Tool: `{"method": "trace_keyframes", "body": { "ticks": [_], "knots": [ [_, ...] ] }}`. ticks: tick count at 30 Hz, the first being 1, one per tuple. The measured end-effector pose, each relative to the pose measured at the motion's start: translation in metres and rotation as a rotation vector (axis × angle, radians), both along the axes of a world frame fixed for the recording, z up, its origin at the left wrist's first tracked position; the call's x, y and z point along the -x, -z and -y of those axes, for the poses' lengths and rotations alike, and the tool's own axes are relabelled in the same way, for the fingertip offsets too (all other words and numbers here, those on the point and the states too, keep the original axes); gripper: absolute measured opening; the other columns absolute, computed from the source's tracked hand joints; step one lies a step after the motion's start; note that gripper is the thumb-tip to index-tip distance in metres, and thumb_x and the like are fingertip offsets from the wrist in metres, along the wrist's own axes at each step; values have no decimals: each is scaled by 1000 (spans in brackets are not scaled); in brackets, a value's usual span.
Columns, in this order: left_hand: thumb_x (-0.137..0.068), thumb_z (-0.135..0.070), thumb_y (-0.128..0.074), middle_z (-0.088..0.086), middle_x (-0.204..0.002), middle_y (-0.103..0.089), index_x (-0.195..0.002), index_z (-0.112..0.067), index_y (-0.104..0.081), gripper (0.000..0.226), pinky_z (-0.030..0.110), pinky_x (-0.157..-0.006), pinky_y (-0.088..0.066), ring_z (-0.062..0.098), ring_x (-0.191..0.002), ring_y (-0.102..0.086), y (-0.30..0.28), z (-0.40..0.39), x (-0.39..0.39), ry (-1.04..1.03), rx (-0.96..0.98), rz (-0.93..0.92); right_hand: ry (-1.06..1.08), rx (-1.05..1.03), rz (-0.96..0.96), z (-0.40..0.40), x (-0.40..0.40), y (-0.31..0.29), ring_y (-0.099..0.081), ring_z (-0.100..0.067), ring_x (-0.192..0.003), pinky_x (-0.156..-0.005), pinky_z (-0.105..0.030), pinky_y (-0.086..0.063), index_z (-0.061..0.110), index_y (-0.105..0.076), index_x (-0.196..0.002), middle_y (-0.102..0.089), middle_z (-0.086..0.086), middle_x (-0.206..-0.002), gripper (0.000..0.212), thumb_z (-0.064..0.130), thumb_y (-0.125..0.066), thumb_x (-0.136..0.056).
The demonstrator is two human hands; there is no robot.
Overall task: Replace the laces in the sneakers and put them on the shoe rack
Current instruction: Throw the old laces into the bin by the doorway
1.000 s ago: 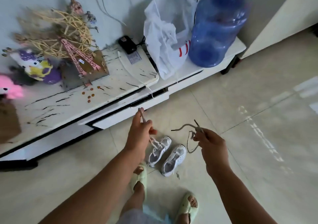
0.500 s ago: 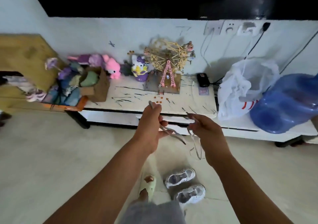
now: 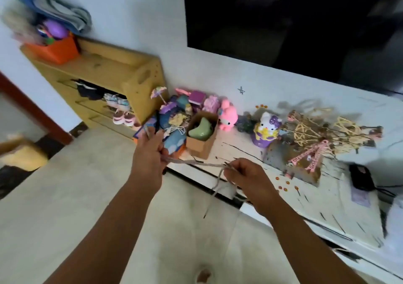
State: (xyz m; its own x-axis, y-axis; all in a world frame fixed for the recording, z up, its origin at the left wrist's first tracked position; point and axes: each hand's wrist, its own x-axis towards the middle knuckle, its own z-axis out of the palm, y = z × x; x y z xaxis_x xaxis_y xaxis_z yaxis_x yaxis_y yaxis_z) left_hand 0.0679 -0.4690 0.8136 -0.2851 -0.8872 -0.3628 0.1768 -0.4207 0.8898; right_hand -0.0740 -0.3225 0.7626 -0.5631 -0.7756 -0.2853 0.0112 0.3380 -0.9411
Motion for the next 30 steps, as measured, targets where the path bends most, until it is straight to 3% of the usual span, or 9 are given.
{"method": "trace_keyframes", "body": {
  "ticks": [4,7,11,14,18,21,24,27,30],
  "knots": [
    [-84,-38,-64,5,-83,-48,-118,-21,-48,40,17,-55,-45,13,-85,-57,-7,60,-43,72,436,480,-89,140,190,107,-18,-23,-54,-13,-71,-69,-24,-44,13,-62,-82,-62,1,-72,16,-1,-57,-87],
    [-59,-63,-69,-4,-106,-42,-133,-28,-39,87,19,-79,-41,9,-96,-47,2,95,-70,190,631,794,-194,170,313,182,-40,-38,-55,-15,-76,-77,-30,-44,12,-62,-82,-60,-5,-77,22,-4,-50,-90],
    [-55,-60,-78,-8,-120,-35,-139,-27,-34,100,23,-89,-40,6,-111,-40,15,143,-93,162,633,857,-361,145,337,269,-75,-51,-62,-24,-88,-89,-40,-49,18,-69,-81,-66,-7,-85,27,3,-50,-92],
    [-55,-59,-79,-6,-121,-37,-136,-26,-37,97,29,-93,-41,9,-111,-40,23,187,-103,100,570,906,-503,160,345,328,-103,-56,-56,-24,-83,-85,-39,-48,19,-70,-82,-60,-10,-82,29,5,-48,-93],
    [-63,-54,-76,-5,-106,-61,-105,-37,-60,49,31,-82,-49,10,-98,-55,33,255,-117,65,467,746,-685,190,362,408,-134,-54,-56,-17,-77,-80,-36,-46,20,-69,-87,-59,0,-68,27,7,-47,-94],
    [-83,-28,-68,4,-97,-67,-96,-22,-68,15,39,-87,-51,19,-92,-62,34,307,-136,-16,242,684,-768,227,382,474,-148,-54,-55,-15,-74,-71,-31,-47,16,-66,-93,-58,-1,-70,24,6,-44,-95],
    [-89,-24,-59,21,-99,-64,-97,-5,-67,22,32,-79,-44,22,-87,-57,30,354,-169,-109,138,633,-794,247,356,544,-164,-57,-51,-14,-68,-63,-24,-43,15,-65,-92,-56,2,-63,25,4,-43,-96],
    [-91,-27,-57,17,-103,-64,-99,-9,-68,22,28,-79,-42,20,-93,-56,24,393,-213,-237,10,504,-793,199,215,603,-190,-48,-49,-12,-65,-57,-19,-40,17,-64,-90,-52,3,-63,28,2,-41,-95],
    [-94,-21,-51,11,-105,-65,-93,-10,-68,20,37,-92,-42,24,-106,-58,28,435,-256,-516,-162,129,-865,150,-40,653,-229,-24,-47,-11,-67,-56,-19,-37,25,-62,-87,-51,3,-72,29,7,-40,-96]
  ]
}}
